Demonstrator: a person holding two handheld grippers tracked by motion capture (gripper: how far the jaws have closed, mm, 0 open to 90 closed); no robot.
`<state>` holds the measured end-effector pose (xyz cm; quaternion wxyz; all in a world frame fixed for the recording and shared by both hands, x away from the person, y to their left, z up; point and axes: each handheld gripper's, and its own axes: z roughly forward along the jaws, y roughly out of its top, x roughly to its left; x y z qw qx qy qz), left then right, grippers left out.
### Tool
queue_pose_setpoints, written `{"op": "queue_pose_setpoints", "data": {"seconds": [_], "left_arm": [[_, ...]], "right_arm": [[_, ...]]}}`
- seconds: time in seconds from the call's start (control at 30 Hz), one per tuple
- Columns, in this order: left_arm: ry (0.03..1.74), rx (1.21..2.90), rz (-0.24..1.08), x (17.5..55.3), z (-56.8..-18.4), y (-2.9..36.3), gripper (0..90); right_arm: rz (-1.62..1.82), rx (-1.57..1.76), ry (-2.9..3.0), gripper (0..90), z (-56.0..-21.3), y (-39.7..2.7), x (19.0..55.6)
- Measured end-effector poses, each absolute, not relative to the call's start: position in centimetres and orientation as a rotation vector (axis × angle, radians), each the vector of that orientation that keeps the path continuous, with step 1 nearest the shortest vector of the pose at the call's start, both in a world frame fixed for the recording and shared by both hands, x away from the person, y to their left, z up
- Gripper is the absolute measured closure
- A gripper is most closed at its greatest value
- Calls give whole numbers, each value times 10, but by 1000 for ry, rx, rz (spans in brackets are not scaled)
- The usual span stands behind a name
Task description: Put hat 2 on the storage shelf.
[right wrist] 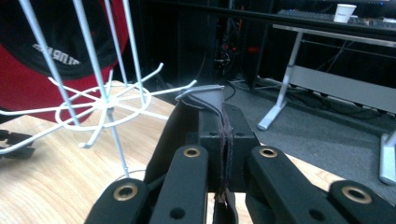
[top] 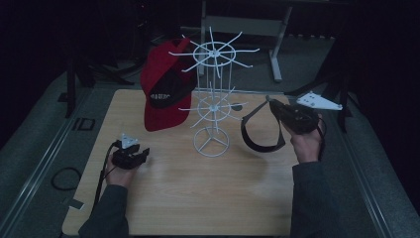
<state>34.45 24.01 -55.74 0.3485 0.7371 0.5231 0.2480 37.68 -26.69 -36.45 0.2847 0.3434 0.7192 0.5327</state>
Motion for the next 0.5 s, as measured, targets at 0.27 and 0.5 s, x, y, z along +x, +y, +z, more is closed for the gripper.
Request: {"op": "queue_pose_setpoints", "data": {"seconds": [0.27,0.5], "left_arm": [[1356,1909,644,344,-557,240,552],[1358,1906,644,344,-557,240,552]], "right_arm": [[1446,879,1932,883,-359,-266,366],[1452,846,1936,882,-354,-265,362]]}}
